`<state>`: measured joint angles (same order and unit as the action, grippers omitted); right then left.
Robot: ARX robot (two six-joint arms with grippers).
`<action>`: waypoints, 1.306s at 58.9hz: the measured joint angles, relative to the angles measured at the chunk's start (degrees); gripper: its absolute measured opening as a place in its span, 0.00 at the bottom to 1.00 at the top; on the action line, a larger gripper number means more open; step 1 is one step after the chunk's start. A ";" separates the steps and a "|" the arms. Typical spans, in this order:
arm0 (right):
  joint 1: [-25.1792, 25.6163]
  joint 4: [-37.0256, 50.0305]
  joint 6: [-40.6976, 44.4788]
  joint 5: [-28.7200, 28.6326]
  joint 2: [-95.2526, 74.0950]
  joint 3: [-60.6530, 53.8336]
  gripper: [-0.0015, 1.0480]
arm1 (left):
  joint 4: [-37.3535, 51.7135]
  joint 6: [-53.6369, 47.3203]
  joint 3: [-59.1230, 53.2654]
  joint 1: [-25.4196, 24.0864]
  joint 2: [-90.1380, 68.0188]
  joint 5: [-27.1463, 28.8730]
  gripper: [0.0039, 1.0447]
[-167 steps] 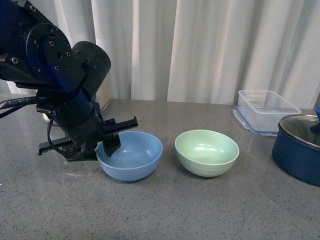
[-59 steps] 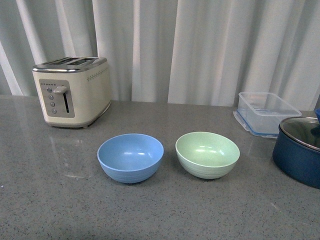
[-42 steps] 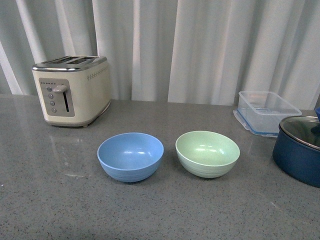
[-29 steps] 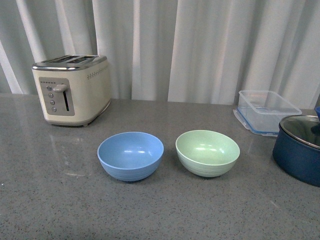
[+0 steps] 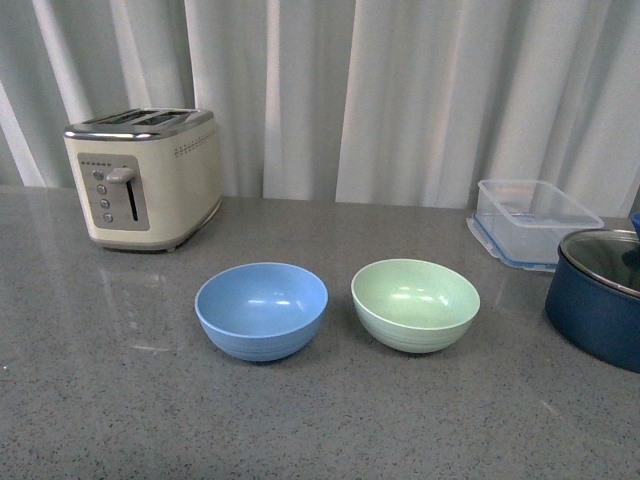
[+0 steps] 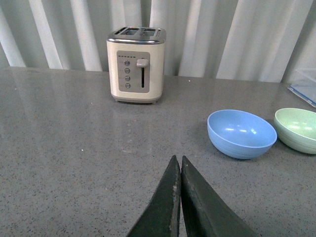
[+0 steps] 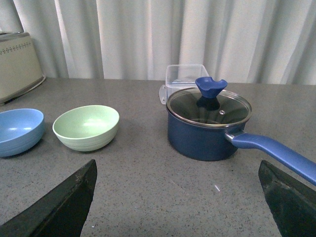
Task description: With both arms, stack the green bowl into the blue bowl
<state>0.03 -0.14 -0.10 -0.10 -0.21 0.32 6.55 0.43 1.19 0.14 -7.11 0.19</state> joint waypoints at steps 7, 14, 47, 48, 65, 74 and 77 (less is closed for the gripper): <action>0.00 0.00 0.00 0.00 0.00 0.00 0.90 | -6.21 0.00 0.00 0.00 6.82 -0.15 0.03; 0.00 0.00 0.00 0.00 0.00 0.00 0.90 | -6.51 0.00 0.00 0.00 6.88 -0.13 0.03; 0.35 -10.14 0.28 -4.98 -4.96 4.48 0.90 | -6.51 -0.07 0.00 0.00 6.88 -0.04 0.95; 0.28 -12.13 0.22 -5.57 -6.32 5.55 0.90 | -6.51 -0.11 0.00 0.00 6.88 -0.04 0.95; -9.73 -21.00 -3.34 -6.40 -31.82 35.04 0.90 | -6.51 -0.13 0.00 0.00 6.91 -0.11 0.94; -14.25 -22.49 -4.07 -3.87 -47.19 50.34 0.90 | -6.51 -0.13 0.00 0.00 6.91 -0.15 0.94; -14.80 -23.37 -4.90 -3.67 -52.54 54.99 0.90 | -6.51 -0.13 0.00 0.00 6.91 -0.13 0.94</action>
<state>-14.76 -23.51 -4.99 -3.77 -52.75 55.31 0.03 0.30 1.19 0.14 -0.21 0.05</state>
